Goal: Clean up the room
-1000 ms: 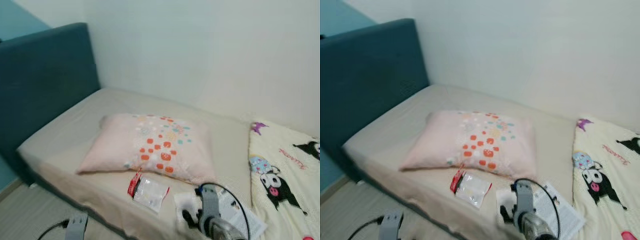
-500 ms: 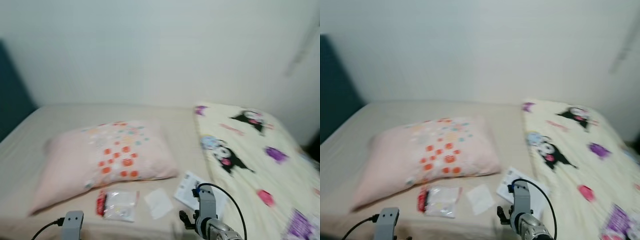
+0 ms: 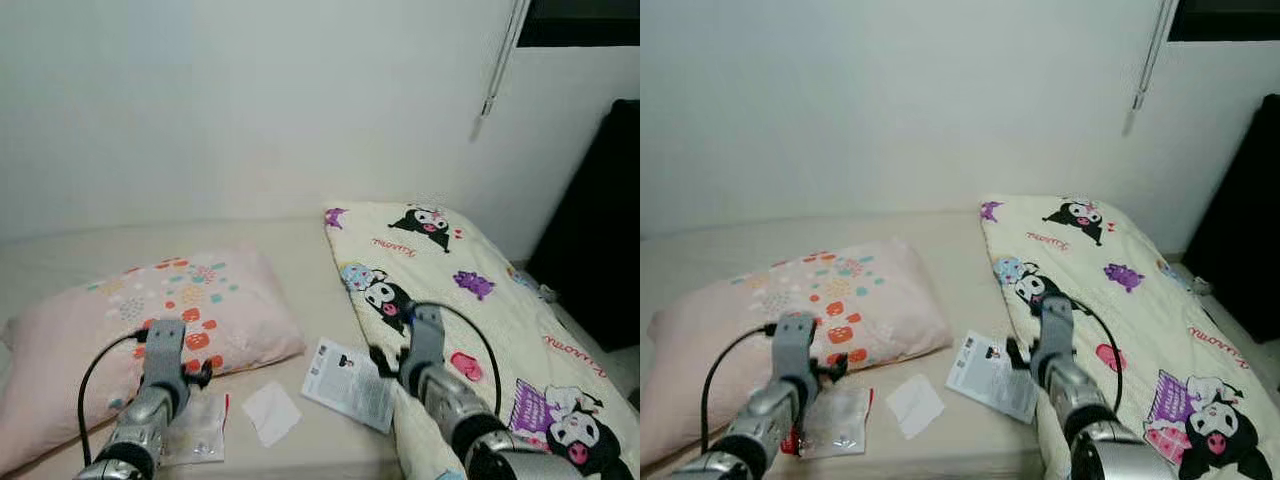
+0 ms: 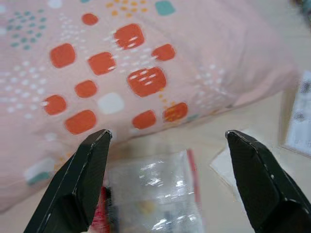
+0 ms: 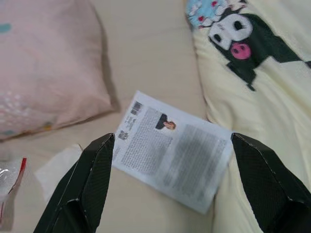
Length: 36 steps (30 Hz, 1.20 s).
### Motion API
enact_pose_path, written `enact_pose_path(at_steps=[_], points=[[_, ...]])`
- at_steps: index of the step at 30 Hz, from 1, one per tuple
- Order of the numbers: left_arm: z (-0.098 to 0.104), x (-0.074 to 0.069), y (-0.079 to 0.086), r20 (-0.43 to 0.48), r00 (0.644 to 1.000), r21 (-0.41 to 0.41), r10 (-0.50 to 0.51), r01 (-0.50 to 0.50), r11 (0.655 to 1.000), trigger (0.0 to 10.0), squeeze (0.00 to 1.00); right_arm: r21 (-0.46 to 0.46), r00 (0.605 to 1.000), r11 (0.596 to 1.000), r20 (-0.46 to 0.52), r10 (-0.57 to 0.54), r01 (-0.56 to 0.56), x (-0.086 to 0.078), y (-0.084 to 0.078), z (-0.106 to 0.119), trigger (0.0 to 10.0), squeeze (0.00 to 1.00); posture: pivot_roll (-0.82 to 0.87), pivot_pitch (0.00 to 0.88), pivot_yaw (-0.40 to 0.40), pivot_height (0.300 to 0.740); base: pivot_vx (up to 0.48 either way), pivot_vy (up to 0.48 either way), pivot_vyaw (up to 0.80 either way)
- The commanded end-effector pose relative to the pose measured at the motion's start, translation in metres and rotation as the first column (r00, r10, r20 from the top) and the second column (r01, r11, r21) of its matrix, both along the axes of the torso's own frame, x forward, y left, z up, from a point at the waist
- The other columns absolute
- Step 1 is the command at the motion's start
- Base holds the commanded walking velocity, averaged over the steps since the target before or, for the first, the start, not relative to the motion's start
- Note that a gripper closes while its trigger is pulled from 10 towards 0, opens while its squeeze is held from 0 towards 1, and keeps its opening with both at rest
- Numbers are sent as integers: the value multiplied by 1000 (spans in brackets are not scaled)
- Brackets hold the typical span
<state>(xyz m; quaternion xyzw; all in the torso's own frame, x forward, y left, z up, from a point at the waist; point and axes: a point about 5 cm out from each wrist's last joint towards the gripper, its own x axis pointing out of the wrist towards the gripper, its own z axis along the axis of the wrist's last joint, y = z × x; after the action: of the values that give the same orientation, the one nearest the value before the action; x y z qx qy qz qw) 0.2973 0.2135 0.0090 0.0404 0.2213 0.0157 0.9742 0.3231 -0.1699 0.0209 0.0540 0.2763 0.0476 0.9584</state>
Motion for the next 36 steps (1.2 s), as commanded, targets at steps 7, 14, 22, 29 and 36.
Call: enact_pose_path(at_steps=[7,14,22,29,36], points=[[-7,-5,-8,-79,980,326,-183,199,924,10000,0,23,996,998,55,64,-66,10,12,12,10000,0,-95,0,1,680,0,0,0],[-7,-5,-12,-85,963,379,-257,270,885,10000,0,-16,987,989,66,148,-147,11,25,14,10000,0,-100,0,-3,650,0,0,0],[-5,-4,-12,-66,967,365,-247,254,896,10000,0,-74,961,961,65,270,-265,6,45,9,10000,0,-107,0,0,625,0,0,0],[1,-1,-18,-21,940,478,-340,308,822,10000,0,-66,950,952,74,303,-299,2,55,5,10000,0,-113,0,2,595,0,0,0],[3,-6,-11,-25,903,625,-430,349,698,10000,0,-59,951,953,78,300,-296,0,54,4,10000,0,-103,0,0,580,0,0,0]])
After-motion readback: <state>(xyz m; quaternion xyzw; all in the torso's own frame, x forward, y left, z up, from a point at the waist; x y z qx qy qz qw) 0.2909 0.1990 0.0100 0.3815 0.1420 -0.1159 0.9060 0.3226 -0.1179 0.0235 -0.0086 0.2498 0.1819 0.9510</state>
